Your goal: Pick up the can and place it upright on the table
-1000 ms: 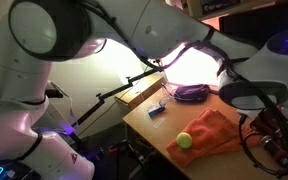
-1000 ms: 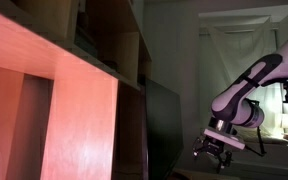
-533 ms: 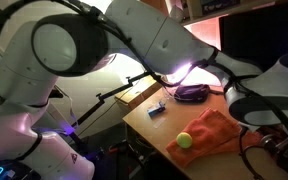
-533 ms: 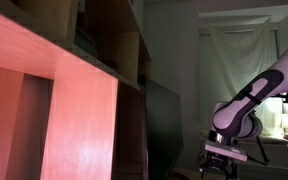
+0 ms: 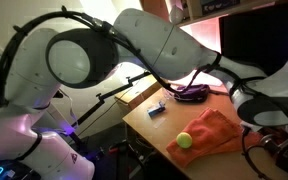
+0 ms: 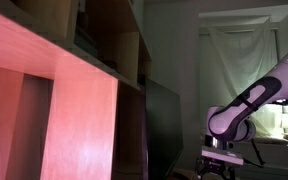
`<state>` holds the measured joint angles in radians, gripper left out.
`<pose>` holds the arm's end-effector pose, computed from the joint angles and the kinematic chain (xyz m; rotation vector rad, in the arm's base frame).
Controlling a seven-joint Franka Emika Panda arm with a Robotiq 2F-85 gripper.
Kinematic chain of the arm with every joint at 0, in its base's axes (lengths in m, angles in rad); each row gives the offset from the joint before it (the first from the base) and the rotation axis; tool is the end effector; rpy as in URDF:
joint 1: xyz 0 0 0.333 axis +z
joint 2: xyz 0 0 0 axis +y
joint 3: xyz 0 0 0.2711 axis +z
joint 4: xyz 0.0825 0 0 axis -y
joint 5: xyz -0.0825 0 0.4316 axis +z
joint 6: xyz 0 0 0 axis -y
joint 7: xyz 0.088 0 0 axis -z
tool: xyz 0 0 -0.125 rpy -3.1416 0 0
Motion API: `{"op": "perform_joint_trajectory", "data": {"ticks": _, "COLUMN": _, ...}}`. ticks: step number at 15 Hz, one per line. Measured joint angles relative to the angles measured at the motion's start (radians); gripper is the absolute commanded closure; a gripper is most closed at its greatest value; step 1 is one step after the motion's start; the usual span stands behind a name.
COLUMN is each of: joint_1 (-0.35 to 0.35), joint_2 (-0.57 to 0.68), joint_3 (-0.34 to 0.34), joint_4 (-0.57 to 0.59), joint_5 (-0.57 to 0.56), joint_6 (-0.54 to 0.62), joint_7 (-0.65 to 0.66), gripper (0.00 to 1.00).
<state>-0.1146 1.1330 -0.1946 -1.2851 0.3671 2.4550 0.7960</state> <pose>0.6985 -0.1976 -0.0069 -2.4658 1.8117 -0.0703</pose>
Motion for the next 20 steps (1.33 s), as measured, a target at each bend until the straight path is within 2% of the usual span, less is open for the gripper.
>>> {"op": "perform_joint_trajectory", "data": {"ticks": 9, "joint_1": -0.001, "joint_2": 0.100, "joint_3": 0.002, "joint_4": 0.126, "joint_5": -0.034, "joint_6": -0.069, "joint_7": 0.037, "gripper": 0.00}}
{"op": "perform_joint_trajectory", "data": {"ticks": 10, "joint_1": -0.002, "joint_2": 0.108, "joint_3": 0.002, "joint_4": 0.137, "joint_5": -0.039, "joint_6": -0.076, "joint_7": 0.037, "gripper": 0.25}}
{"op": "perform_joint_trajectory", "data": {"ticks": 11, "joint_1": -0.002, "joint_2": 0.115, "joint_3": 0.002, "joint_4": 0.148, "joint_5": -0.046, "joint_6": -0.084, "joint_7": 0.037, "gripper": 0.28}}
{"op": "perform_joint_trajectory", "data": {"ticks": 16, "joint_1": -0.003, "joint_2": 0.130, "joint_3": 0.008, "joint_4": 0.184, "joint_5": -0.051, "joint_6": -0.086, "joint_7": 0.037, "gripper": 0.62}}
{"op": "perform_joint_trajectory", "data": {"ticks": 20, "joint_1": -0.003, "joint_2": 0.128, "joint_3": 0.015, "joint_4": 0.199, "joint_5": -0.052, "joint_6": -0.086, "joint_7": 0.035, "gripper": 0.86}}
